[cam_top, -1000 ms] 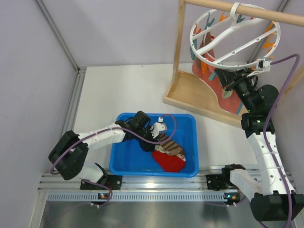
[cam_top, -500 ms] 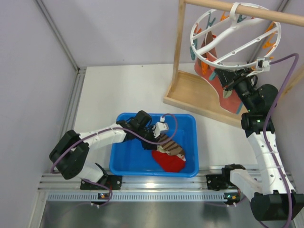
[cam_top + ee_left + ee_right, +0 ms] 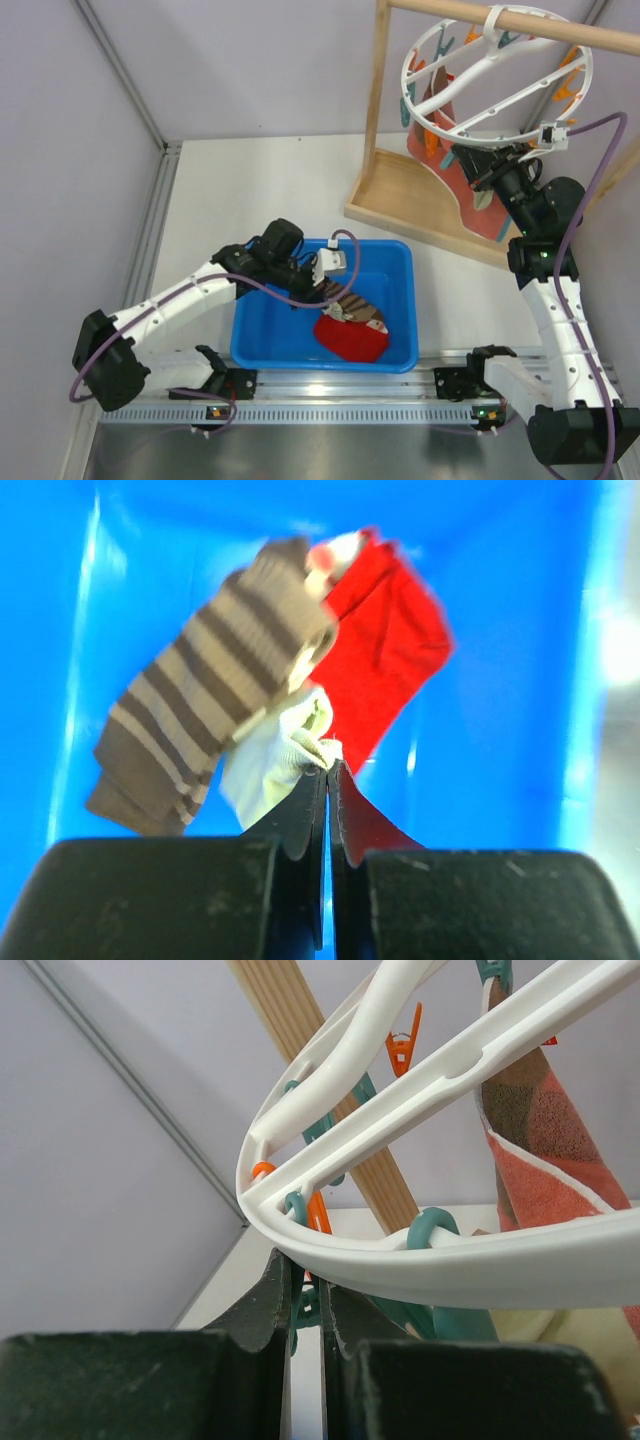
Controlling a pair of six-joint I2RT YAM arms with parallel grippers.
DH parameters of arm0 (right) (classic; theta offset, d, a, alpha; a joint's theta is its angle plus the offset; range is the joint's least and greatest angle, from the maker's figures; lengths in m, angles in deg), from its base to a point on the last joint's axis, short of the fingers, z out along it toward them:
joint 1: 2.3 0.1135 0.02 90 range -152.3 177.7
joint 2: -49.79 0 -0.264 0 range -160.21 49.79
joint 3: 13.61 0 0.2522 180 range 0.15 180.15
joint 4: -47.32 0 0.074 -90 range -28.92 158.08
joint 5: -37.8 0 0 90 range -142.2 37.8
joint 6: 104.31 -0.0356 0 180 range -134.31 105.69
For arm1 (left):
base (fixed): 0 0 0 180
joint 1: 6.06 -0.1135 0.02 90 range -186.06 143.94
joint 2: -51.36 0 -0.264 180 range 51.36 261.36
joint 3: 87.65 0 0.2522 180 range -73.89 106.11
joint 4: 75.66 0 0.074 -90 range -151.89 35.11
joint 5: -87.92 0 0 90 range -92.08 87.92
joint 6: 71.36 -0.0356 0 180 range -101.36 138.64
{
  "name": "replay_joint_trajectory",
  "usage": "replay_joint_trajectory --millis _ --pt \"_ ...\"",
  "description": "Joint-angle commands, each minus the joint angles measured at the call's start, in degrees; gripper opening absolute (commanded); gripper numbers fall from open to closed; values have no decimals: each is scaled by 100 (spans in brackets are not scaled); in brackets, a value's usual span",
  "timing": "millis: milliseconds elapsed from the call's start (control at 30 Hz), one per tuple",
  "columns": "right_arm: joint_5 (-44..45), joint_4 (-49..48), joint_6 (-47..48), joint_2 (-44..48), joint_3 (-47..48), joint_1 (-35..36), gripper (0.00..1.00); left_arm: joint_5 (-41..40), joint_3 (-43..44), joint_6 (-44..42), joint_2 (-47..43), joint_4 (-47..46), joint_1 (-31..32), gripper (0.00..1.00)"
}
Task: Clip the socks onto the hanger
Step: Pick up the sock from the bin, then clamp the sock onto the hanger.
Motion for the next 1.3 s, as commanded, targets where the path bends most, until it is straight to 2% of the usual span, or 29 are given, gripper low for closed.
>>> replay_joint_trajectory --millis 0,100,233,367,633,933,1267 --pt "-11 116 65 13 261 26 0 635 535 -348 -350 650 18 0" --pt "-29 107 73 -5 270 26 0 1205 1167 -349 -307 1073 18 0" --pt "-37 90 82 13 261 26 0 1313 1651 46 -62 784 18 0" --pt "-81 54 74 13 217 17 0 1181 2345 170 299 -110 35 0" --pt "-160 -42 12 -40 252 26 0 829 3804 468 1854 -1579 44 0" --pt "-240 -77 -41 -75 288 26 0 1136 4420 881 2751 -3266 132 0" --pt "-327 -121 -94 -93 270 35 0 1155 4992 1373 3287 -4111 246 0"
